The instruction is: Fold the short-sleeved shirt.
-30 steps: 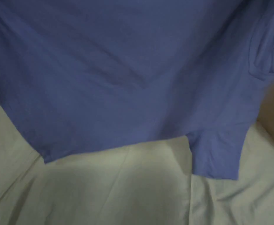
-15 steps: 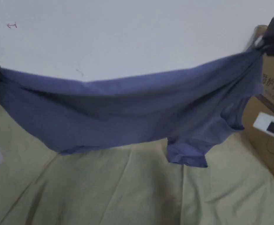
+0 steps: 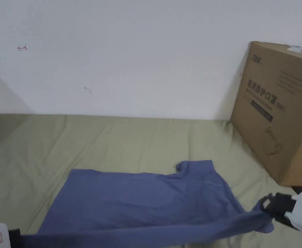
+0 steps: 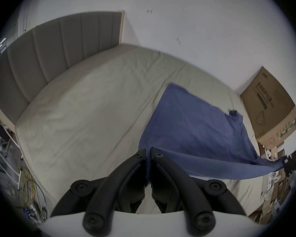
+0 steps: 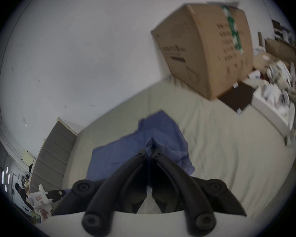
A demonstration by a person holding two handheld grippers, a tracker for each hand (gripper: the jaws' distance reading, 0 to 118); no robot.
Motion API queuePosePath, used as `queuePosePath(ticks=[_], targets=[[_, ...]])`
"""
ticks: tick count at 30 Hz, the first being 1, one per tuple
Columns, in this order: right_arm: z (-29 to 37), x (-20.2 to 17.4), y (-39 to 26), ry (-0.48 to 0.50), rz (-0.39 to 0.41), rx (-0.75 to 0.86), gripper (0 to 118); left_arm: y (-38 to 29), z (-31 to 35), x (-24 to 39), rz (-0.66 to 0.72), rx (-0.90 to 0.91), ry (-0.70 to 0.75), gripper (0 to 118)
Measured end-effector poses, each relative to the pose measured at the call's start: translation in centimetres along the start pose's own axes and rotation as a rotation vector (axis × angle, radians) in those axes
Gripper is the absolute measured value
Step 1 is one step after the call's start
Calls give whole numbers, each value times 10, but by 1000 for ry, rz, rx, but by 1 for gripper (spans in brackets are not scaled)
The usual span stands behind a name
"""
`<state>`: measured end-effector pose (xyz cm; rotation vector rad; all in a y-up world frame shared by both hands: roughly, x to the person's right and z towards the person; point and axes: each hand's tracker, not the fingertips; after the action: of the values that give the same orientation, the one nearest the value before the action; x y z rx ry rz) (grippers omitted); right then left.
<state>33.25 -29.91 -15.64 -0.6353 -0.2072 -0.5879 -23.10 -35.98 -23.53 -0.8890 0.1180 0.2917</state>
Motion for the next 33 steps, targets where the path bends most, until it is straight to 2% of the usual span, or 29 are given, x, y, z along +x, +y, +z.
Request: queuePosePath(ticks=[8, 14, 21, 22, 23, 24, 25, 26, 27, 29, 31, 33], targets=[[33, 53, -79, -105, -25, -78, 0, -69, 13, -35, -33, -104, 28, 5], [45, 82, -119, -181, 6, -172, 0, -99, 12, -57, -75, -162, 32, 5], [33, 93, -140, -239, 27, -265, 2, -104, 8, -60, -90, -201, 41, 9], [31, 91, -137, -239, 27, -266, 11, -101, 8, -58, -96, -200, 39, 24], [31, 88, -133, -233, 30, -266, 43, -98, 10, -56, -115, -192, 29, 62], [32, 83, -128, -228, 57, -264, 97, -94, 13, -53, -155, -183, 21, 118], [32, 78, -121, -221, 115, -281, 118, -90, 17, -50, -196, -188, 35, 113], [33, 74, -116, -197, 162, -318, 118, -86, 20, -49, -214, -211, 33, 107], [39, 70, -110, -147, 195, -333, 118, -81, 35, -49, -244, -157, -51, 109], [46, 61, -99, -131, 274, -400, 118, -70, 48, -49, -249, -185, -54, 111], [47, 58, -93, -103, 281, -447, 118, -62, 59, -48, -252, -176, -49, 111], [42, 57, -94, -91, 289, -570, 118, -54, 64, -48, -268, -188, -58, 112]])
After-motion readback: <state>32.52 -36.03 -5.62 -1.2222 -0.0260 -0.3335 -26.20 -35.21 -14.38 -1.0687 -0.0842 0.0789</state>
